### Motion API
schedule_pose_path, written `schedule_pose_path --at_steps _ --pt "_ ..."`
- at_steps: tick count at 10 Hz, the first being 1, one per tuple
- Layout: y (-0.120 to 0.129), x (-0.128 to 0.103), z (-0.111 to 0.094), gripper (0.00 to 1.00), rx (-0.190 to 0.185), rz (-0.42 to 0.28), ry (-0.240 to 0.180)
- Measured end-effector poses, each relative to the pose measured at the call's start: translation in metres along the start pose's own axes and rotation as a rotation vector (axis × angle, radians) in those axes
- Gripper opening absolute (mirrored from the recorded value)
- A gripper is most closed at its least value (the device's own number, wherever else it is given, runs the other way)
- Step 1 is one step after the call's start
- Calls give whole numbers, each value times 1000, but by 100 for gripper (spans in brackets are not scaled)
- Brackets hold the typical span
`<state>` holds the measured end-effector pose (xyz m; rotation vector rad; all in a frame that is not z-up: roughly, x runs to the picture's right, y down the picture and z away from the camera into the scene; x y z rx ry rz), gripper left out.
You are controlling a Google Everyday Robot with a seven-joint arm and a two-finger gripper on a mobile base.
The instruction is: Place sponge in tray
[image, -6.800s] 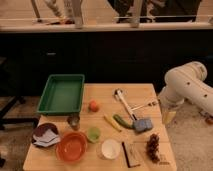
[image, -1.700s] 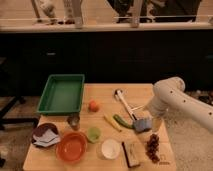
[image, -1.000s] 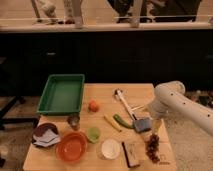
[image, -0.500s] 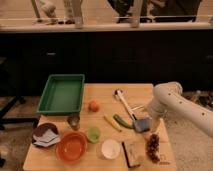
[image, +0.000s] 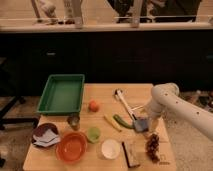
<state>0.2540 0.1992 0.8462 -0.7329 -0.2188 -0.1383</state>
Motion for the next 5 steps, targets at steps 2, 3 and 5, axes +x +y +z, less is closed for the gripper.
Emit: schedule_pose_path --at_steps 2,3,5 --pt "1 5 7 80 -6 7 -2" --pt "1 6 10 80 -10 7 -2" --pt "1 5 14 68 -21 0 -4"
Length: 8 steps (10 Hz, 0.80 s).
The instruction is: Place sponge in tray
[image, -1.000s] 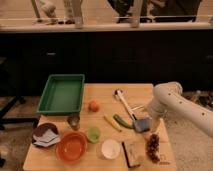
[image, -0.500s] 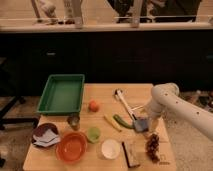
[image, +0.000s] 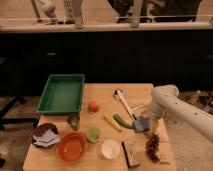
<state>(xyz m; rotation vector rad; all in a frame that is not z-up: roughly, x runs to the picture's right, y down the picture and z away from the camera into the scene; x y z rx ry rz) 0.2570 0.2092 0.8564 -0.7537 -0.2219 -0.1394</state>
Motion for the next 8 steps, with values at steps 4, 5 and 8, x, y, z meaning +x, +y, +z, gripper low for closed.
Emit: schedule_pose_path --at_steps 4,5,8 --pt "1 1 -1 30 -5 -6 -5" --pt "1 0 -3 18 -3 -7 -6" --pt "1 -4 -20 0 20 -21 -9"
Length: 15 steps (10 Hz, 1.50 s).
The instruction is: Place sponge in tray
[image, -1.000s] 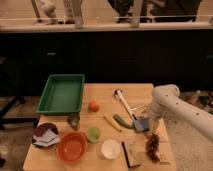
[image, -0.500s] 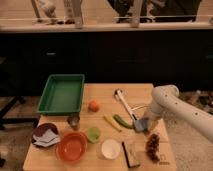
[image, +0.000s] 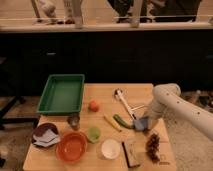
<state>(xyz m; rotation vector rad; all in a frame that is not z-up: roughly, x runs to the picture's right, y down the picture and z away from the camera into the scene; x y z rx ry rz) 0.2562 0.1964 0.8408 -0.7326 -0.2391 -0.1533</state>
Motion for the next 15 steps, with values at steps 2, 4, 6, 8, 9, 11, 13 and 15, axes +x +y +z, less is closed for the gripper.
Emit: schedule_pose_path --at_steps 2,4,6,8,9,11,13,15 --pt "-1 -7 -12 0 25 -25 1" --pt "-8 -22 -17 0 32 -62 0" --pt "-23 -41 -17 0 31 -107 1" --pt "-45 -69 -17 0 24 -160 7" --pt "-55 -81 -17 0 21 -181 10" --pt "-83 -113 -19 0 17 -237 21" --pt "-98 -130 -22 0 16 -272 30" --pt "-111 -150 -23 0 13 -311 37"
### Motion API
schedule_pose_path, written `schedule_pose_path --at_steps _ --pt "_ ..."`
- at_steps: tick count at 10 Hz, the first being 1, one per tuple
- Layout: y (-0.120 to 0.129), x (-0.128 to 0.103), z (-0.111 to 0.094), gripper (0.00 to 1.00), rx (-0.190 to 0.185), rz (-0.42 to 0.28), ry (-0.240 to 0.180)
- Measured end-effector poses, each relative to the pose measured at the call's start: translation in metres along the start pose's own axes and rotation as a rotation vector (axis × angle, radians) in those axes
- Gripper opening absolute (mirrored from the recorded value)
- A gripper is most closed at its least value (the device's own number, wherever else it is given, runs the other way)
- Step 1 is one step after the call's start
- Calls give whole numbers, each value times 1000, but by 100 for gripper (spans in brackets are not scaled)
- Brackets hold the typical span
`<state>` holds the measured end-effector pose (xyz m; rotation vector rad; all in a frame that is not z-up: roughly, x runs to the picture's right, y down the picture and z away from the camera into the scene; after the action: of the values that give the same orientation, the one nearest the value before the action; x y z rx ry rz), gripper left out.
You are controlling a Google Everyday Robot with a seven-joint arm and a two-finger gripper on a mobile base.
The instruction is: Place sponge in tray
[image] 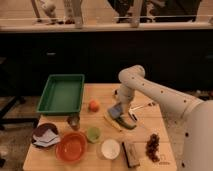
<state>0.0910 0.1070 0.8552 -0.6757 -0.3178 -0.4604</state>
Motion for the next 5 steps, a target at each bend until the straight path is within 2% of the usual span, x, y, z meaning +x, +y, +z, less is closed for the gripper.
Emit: schedule_pose_path --at_steps 3,5 --pt "-21 -19 -1 0 -2 -51 3" --pt "-22 -20 -1 0 -1 -52 4"
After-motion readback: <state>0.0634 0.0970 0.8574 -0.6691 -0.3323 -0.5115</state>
